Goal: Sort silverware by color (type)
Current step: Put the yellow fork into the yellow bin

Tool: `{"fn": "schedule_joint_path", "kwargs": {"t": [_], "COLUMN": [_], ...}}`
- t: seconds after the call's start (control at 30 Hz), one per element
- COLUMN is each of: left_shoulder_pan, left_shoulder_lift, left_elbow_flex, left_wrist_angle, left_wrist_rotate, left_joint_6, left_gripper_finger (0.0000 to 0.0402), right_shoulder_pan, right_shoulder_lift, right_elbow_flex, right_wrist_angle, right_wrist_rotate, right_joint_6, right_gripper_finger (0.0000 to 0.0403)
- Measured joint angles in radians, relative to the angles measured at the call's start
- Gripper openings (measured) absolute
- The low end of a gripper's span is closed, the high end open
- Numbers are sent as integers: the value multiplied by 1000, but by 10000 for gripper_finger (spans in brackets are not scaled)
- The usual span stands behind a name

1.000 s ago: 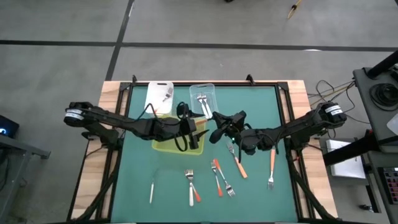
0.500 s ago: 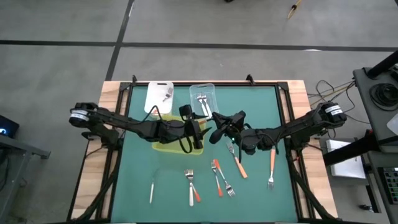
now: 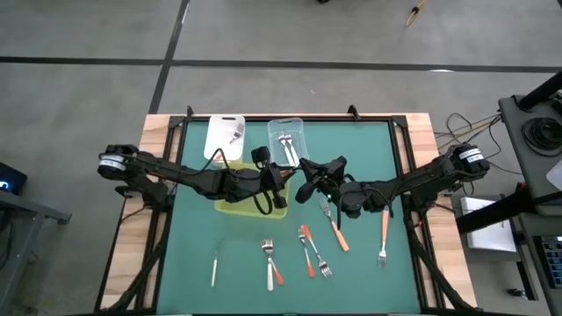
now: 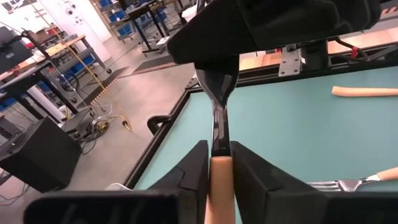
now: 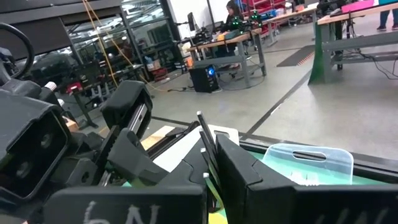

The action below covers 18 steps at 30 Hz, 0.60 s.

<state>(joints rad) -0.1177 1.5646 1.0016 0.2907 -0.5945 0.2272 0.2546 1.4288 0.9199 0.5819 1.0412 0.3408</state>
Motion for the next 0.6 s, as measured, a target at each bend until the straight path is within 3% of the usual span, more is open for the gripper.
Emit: {"fn": "schedule_joint_path", "kwargs": {"t": [0.4,0.6], "left_shoulder_pan": [0,0], "left_shoulder_lift": [-1,-9], "left_elbow_flex": [-1,-1], "left_wrist_angle": [-2,-35], "left_wrist_rotate": [-1,-1], "left_joint_6": [0,-4], "left_gripper_finger": [26,26], "right_shoulder_pan": [0,0], "right_shoulder_lift": [0,0], "right_elbow_flex": [0,0], "right_wrist_angle": [-4,-4], "right_wrist_rotate": [-3,-5], "right_joint_6": [26,28], "right_gripper_finger": [11,47]}}
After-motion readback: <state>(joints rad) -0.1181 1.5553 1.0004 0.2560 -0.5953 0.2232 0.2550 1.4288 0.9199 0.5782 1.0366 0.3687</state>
